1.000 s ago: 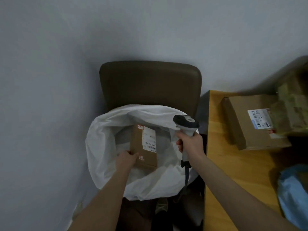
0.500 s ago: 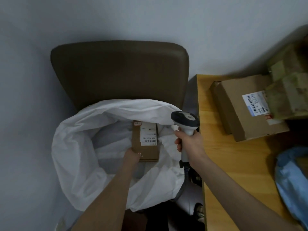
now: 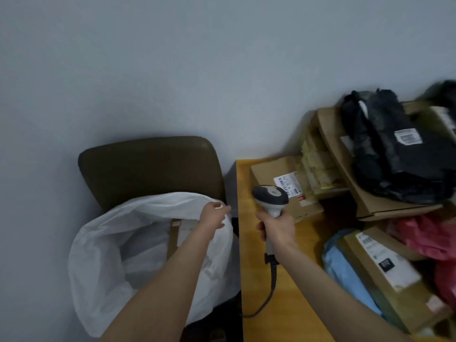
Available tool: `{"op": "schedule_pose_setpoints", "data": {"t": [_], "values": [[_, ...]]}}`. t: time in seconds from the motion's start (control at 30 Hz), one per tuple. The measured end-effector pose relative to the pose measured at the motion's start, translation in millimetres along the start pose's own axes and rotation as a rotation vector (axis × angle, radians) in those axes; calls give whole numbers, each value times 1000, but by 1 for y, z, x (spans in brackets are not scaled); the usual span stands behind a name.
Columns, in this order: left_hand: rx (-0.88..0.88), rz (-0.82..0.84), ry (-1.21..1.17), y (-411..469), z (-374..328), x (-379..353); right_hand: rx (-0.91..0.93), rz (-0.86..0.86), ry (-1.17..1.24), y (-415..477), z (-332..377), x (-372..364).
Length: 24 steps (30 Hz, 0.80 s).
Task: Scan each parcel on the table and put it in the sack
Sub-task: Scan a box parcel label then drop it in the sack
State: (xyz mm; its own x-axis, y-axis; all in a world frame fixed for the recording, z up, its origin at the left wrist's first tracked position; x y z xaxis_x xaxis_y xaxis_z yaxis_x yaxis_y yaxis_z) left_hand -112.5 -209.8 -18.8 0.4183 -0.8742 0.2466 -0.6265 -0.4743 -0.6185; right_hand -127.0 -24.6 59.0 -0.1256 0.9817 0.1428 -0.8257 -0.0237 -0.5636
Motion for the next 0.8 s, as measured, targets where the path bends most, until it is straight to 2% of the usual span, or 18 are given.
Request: {"op": "schedule_pose_setpoints", "data": {"t": [0.1, 0.27, 0.4, 0.63, 0.8], "values": [[35, 108, 0, -23, -16, -55, 16, -35, -30, 3, 3, 47], [165, 146, -8, -42, -14, -128, 72, -72, -61, 16, 3, 115], [173, 39, -116, -40, -6, -156, 54, -30, -17, 24, -6, 145], [111, -154, -409, -52, -6, -113, 46, 75, 14, 19, -13, 152], [-24, -222, -314, -71, -24, -45, 93, 129, 26, 8, 0, 140]]}}
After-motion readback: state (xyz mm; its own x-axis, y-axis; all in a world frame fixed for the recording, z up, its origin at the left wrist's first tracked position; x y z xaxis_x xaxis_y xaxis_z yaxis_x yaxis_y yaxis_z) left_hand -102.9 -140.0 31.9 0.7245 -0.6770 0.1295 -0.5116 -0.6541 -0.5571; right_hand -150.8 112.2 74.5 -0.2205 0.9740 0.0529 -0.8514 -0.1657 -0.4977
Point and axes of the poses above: each hand's wrist, its own y-axis towards the middle knuckle, its own x-axis out of the back of the hand, z = x × y, the point moved 4 cm from there along y, towards the middle knuckle, and after that the axes turned 2 degrees about -x, right-handed, at the moved point
